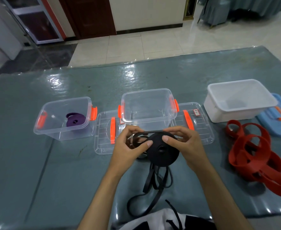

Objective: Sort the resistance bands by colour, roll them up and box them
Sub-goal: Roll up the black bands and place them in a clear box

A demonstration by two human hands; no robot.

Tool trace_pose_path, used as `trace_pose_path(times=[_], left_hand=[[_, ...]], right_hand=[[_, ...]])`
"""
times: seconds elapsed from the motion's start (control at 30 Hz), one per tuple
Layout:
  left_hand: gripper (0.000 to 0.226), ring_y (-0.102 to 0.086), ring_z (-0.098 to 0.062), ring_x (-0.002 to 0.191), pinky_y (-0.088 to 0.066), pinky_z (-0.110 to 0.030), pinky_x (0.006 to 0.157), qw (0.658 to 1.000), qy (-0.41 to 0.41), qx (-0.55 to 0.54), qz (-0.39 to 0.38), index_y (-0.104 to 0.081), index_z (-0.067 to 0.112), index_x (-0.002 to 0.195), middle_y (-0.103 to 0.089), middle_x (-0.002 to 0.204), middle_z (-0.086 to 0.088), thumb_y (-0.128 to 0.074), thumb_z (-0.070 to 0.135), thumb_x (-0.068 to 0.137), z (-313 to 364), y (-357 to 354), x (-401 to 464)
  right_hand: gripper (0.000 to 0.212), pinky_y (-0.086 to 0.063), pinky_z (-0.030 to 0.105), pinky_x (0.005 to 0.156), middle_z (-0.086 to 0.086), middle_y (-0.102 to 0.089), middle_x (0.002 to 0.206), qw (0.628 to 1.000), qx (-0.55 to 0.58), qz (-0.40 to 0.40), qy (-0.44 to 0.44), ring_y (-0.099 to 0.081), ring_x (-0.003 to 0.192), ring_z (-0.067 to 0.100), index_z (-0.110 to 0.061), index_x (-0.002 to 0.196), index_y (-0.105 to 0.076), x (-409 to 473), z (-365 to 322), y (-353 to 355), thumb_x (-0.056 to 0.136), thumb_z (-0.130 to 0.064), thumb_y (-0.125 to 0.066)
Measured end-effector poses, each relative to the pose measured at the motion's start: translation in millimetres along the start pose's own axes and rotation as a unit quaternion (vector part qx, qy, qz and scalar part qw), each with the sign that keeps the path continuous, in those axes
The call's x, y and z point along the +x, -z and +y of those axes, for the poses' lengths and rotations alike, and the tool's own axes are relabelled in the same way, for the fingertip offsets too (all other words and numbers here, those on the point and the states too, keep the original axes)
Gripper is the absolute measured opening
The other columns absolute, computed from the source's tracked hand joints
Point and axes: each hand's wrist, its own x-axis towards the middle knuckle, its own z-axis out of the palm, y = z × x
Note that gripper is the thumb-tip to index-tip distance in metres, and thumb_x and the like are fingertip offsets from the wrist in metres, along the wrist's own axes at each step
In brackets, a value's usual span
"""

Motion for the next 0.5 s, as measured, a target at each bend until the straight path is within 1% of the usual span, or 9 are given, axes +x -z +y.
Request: trace_pose_path(times=[0.07,0.17,0.27,0.3,0.37,0.43,0.5], left_hand=[[0.037,-0.075,-0.021,0.095,-0.059,-0.028,0.08,1.0,-0.008,-0.012,0.022,-0.061,0.012,0.109,-0.074,0.111,-0.006,-0.084,-0.001,0.082,-2.1,-2.5,-1.4],[0.035,-0.075,-0.024,0.099,-0.059,-0.026,0.079,0.997,0.008,-0.059,0.043,-0.057,0.006,0.111,-0.075,0.11,-0.012,-0.079,-0.005,0.085,-8.1,-3.9,-5.1],[0.025,-0.075,-0.018,0.096,-0.059,-0.027,0.08,0.995,0.029,-0.066,0.065,-0.06,0.004,0.106,-0.074,0.108,-0.01,-0.076,-0.003,0.088,-18.7,-6.9,-8.3],[0.022,-0.075,-0.017,0.095,-0.06,-0.029,0.081,0.994,0.042,-0.069,0.069,-0.063,0.006,0.106,-0.074,0.108,-0.007,-0.076,-0.001,0.089,-22.6,-7.1,-9.3],[0.021,-0.075,-0.019,0.096,-0.061,-0.034,0.083,0.992,0.075,-0.082,0.064,-0.069,0.014,0.108,-0.075,0.107,-0.003,-0.075,0.003,0.091,-28.2,-7.4,-11.1],[0.028,-0.075,-0.024,0.098,-0.062,-0.04,0.083,0.987,0.116,-0.102,0.043,-0.073,0.023,0.112,-0.075,0.106,-0.003,-0.076,0.005,0.091,-30.1,-7.1,-11.2],[0.037,-0.076,-0.028,0.103,-0.063,-0.045,0.085,0.977,0.162,-0.136,0.033,-0.074,0.026,0.12,-0.074,0.104,-0.007,-0.078,0.006,0.089,-29.8,-6.2,-6.9]], right_hand=[[0.022,-0.062,0.032,0.076,0.006,-0.08,0.098,1.0,0.01,0.014,-0.002,-0.077,0.093,0.025,-0.018,0.095,-0.08,0.0,1.4,-2.0,0.082,0.0,-0.082],[0.021,-0.06,0.027,0.073,0.007,-0.08,0.096,0.999,0.034,0.035,-0.01,-0.077,0.09,0.022,-0.013,0.097,-0.078,-1.0,3.8,-5.0,0.083,0.003,-0.079],[0.021,-0.061,0.03,0.074,0.008,-0.079,0.097,0.998,0.038,0.051,-0.009,-0.077,0.092,0.024,-0.009,0.099,-0.078,-1.5,11.3,-6.8,0.083,0.003,-0.079],[0.02,-0.061,0.031,0.075,0.009,-0.079,0.098,0.997,0.043,0.062,-0.011,-0.076,0.093,0.024,-0.007,0.1,-0.077,-1.6,13.5,-7.6,0.082,0.003,-0.079],[0.021,-0.061,0.03,0.078,0.008,-0.079,0.098,0.995,0.052,0.089,-0.012,-0.076,0.093,0.023,-0.005,0.1,-0.077,-0.3,17.4,-9.7,0.082,0.003,-0.08],[0.02,-0.061,0.031,0.079,0.009,-0.079,0.098,0.991,0.059,0.116,-0.015,-0.076,0.092,0.022,-0.004,0.101,-0.076,2.2,21.7,-11.3,0.082,0.003,-0.079],[0.019,-0.063,0.036,0.081,0.01,-0.079,0.099,0.987,0.071,0.144,-0.028,-0.076,0.093,0.025,-0.004,0.101,-0.076,6.4,25.4,-12.8,0.083,0.002,-0.08]])
